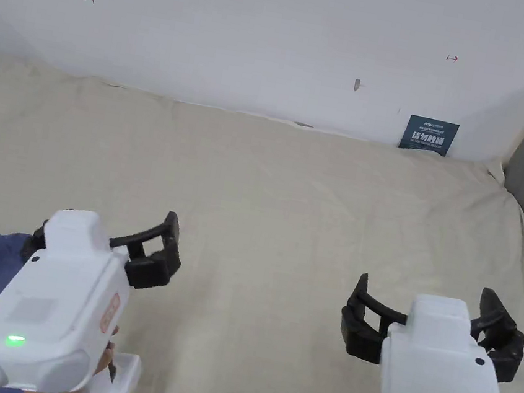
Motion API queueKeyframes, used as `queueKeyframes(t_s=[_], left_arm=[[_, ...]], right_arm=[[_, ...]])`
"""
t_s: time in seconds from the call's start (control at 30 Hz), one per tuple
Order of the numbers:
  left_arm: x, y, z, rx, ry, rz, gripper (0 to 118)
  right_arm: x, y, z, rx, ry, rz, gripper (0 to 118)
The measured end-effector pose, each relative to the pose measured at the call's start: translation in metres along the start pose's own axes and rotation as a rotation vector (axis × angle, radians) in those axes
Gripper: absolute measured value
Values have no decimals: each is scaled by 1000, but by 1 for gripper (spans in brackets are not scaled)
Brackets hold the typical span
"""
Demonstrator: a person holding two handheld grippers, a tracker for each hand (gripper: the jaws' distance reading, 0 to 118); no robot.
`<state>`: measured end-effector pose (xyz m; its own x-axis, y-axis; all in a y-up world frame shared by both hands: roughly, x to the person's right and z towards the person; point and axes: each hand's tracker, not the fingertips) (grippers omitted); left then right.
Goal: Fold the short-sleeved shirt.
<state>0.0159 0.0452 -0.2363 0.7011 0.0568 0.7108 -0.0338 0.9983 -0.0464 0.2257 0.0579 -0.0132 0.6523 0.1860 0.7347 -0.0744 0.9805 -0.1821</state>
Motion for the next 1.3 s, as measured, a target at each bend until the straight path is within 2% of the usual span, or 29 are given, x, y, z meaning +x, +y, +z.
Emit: queueKeyframes(t_s=[0.07, 0.17, 0.6, 1.3], left_arm=[[10, -10, -1, 38, -2, -167, 118], [17, -21, 1, 62, -4, -279, 118], [7, -15, 2, 52, 1, -162, 118], [4, -13, 6, 38, -9, -130, 118]], right_arm=[[5, -4, -2, -21, 17, -70, 118], [6, -8, -3, -28, 17, -76, 118], [1, -7, 0, -30, 36, -56, 118], [-2, -3, 2, -23, 34, -40, 118]])
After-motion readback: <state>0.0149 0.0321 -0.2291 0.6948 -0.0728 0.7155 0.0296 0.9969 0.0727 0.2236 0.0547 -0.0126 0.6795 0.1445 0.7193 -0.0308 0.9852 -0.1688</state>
